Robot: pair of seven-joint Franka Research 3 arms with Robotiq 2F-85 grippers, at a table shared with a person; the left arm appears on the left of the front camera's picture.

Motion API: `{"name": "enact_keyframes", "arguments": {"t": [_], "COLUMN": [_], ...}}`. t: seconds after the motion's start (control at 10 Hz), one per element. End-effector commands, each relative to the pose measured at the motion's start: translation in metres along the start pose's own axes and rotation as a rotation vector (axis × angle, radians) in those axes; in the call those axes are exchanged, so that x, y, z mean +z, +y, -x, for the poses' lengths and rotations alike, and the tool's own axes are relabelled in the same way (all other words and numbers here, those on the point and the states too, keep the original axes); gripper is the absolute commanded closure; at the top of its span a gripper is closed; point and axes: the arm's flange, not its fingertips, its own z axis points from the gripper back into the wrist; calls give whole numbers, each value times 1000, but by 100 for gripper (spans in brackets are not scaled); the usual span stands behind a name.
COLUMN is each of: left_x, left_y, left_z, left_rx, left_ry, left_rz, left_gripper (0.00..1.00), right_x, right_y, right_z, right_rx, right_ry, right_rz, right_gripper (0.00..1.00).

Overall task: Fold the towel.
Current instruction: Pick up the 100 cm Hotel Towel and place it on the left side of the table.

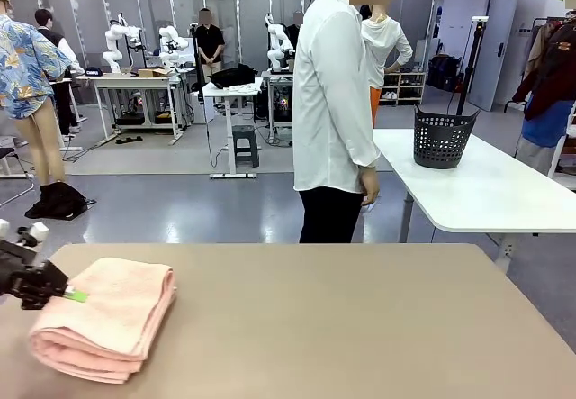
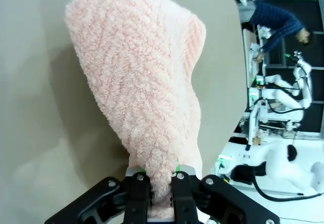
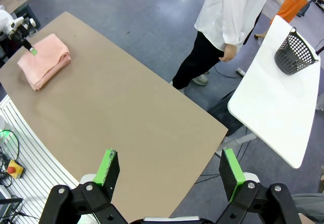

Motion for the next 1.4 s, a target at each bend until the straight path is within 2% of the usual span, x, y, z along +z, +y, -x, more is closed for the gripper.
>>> {"name": "enact_keyframes", "arguments": {"t": [0.0,0.2,0.5,0.6,0.7,0.8,0.9,1.1,1.2,1.3], "left_x": [22,42,43,42,43,48,55,68,74,83], "left_y": [15,30,38,35,30,27,25,16,10,2], "left_z": [-17,-17,-17,-15,-11,-6,-2,1,3,6], "left_rx": [-7,7,48,49,40,37,36,36,41,40], "left_ry": [11,22,9,-3,-14,-32,-48,-53,-63,-85], "left_rz": [41,24,-21,-27,-40,-49,-63,-127,-176,-202], "left_gripper": [100,100,100,55,39,7,0,0,5,0], "right_x": [1,1,1,1,1,1,1,1,1,1], "right_y": [2,2,2,2,2,2,2,2,2,2], "right_z": [0,0,0,0,0,0,0,0,0,0], "right_rx": [-17,-17,-17,-17,-17,-17,-17,-17,-17,-17], "right_ry": [11,11,11,11,11,11,11,11,11,11], "right_rz": [-1,-1,-1,-1,-1,-1,-1,-1,-1,-1], "right_gripper": [0,0,0,0,0,0,0,0,0,0]}}
